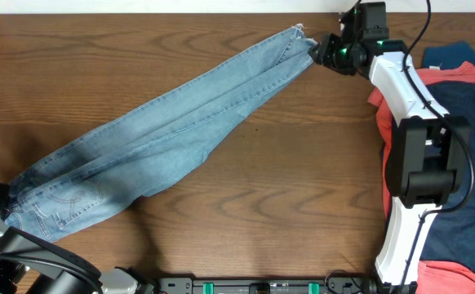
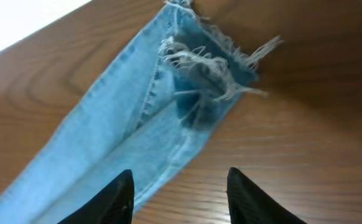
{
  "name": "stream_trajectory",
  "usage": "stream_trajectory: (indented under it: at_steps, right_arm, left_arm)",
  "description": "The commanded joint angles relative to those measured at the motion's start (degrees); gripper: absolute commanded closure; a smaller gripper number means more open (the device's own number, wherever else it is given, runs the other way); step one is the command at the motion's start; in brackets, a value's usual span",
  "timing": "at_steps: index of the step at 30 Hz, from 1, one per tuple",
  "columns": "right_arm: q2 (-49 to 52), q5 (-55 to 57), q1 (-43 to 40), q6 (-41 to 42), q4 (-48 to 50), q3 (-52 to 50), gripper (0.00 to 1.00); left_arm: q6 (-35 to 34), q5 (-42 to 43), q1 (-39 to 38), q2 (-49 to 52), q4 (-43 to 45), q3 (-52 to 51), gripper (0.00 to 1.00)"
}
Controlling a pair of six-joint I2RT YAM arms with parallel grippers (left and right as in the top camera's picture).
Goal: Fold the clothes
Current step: 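Lay the lower leg onto the upper leg with the right gripper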
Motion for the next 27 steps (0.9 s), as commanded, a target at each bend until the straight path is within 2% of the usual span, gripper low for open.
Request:
stream_trajectory:
  at_steps: [1, 2, 3, 5, 7, 10, 12, 16, 19, 23, 27]
  right_arm:
    - [0.9, 2.8, 0.5, -9.9, -0.1, 0.7, 0.50]
    - [1.3, 5.2, 0.9, -9.9, -0.3, 0.7, 0.37]
    - [1.9, 7.1, 1.4, -9.8, -0.3, 0.7, 0.29]
    - [3.3, 7.5, 2.0, -9.9, 0.5, 0.7, 0.26]
    - [5.1, 5.9, 2.6, -10.1, 2.6, 0.7, 0.27]
    - [7.7, 5.3, 3.2, -8.5, 6.3, 0.7, 0.39]
    - [8.9, 5.2, 3.4, -6.4, 8.7, 0.7, 0.55]
    - [9.5, 2.4, 3.5, -3.1, 14.1, 0.7, 0.75]
    - [9.4, 1.8, 3.5, 0.1, 16.3, 0.9, 0.99]
    - [8.1, -1.8, 3.4, 0.7, 13.6, 3.3, 0.99]
    - [4.9, -0.4, 3.3, 2.5, 1.8, 8.7, 0.98]
  left_arm:
    - [-0.3, -1.9, 0.2, 0.4, 0.1, 1.8, 0.83]
    - [-0.3, -1.9, 0.2, 0.4, 0.1, 1.8, 0.83]
    - [-0.3, -1.9, 0.2, 0.4, 0.1, 1.8, 0.83]
    - [-0.3, -1.9, 0.2, 0.4, 0.1, 1.8, 0.83]
    - [-0.3, -1.9, 0.2, 0.4, 0.1, 1.8, 0.83]
    - [-0.3, -1.9, 0.2, 0.4, 0.1, 1.8, 0.83]
    - [-0.3, -1.9, 0.2, 0.4, 0.1, 1.8, 0.83]
    - [-0.3, -1.9, 0.2, 0.4, 0.1, 1.8, 0.83]
    - [-0.3, -1.8, 0.2, 0.4, 0.0, 1.8, 0.83]
    - [-0.3, -1.7, 0.2, 0.4, -0.1, 1.8, 0.83]
    - [-0.3, -1.7, 0.2, 0.4, -0.1, 1.8, 0.83]
